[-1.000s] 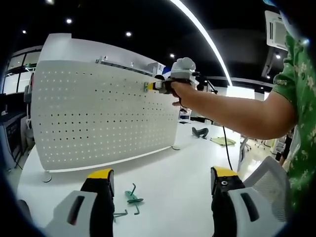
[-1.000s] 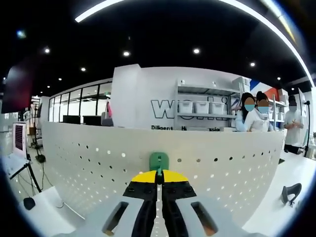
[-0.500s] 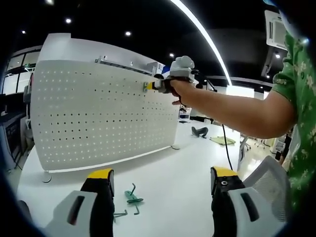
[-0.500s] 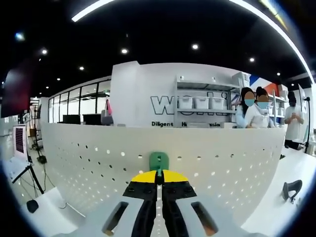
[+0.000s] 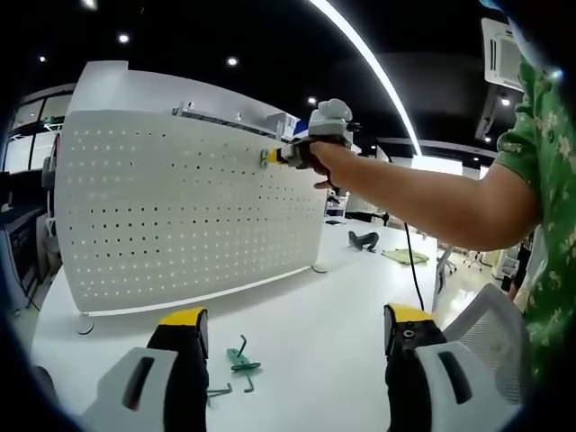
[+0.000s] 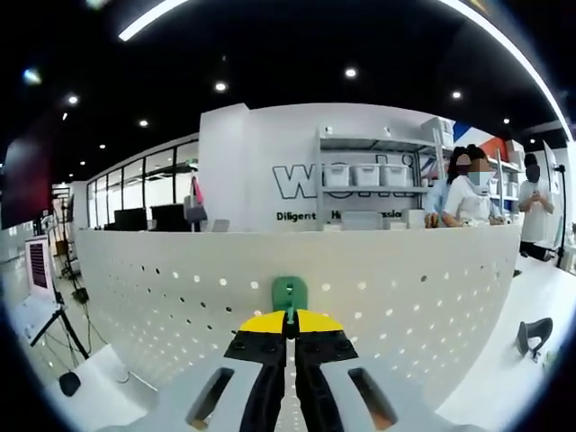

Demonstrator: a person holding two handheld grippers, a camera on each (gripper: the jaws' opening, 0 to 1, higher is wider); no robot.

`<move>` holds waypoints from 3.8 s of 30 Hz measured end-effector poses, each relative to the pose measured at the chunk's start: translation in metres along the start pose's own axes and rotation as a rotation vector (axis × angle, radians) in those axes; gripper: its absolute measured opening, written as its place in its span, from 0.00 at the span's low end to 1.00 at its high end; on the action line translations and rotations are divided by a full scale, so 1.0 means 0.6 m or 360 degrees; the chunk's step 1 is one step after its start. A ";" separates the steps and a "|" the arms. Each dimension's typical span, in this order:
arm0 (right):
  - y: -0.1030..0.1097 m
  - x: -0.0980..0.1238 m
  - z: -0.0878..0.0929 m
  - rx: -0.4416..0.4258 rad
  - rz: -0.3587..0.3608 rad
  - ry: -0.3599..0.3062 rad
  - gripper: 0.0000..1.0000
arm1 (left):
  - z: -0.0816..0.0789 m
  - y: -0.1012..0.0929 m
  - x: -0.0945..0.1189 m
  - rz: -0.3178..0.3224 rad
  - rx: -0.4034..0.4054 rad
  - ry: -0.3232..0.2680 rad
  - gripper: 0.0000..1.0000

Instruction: Insert the hook assembly into the mounting plate slot until the hook locks in place.

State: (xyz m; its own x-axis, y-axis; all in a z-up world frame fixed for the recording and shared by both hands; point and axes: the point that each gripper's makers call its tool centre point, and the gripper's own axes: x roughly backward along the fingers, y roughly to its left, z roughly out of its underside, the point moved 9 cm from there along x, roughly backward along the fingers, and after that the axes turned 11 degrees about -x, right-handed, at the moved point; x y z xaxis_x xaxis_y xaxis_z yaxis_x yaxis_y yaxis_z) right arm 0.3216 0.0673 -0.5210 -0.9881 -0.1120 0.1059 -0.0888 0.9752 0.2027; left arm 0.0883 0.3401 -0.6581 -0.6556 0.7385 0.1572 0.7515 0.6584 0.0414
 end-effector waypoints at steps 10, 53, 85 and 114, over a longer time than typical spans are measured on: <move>0.000 -0.001 0.000 0.0041 -0.0003 0.0001 0.01 | 0.002 -0.001 0.000 0.0001 0.0006 0.0002 0.82; 0.001 -0.002 0.008 0.0041 0.0017 -0.0116 0.00 | 0.004 0.002 0.000 0.0003 0.0009 0.0006 0.82; 0.002 0.004 0.021 0.0125 -0.0024 -0.0093 0.11 | 0.004 -0.001 0.000 0.0005 0.0006 0.0006 0.82; -0.001 0.027 0.023 0.0156 -0.0132 -0.0088 0.49 | -0.006 -0.007 -0.002 0.0016 -0.0014 -0.0002 0.82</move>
State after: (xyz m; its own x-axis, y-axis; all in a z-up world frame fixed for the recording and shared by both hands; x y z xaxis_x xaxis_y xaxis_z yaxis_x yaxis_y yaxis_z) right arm 0.3042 0.0676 -0.5330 -0.9820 -0.1848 0.0385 -0.1795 0.9773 0.1122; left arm 0.0863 0.3358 -0.6551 -0.6483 0.7451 0.1566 0.7585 0.6498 0.0483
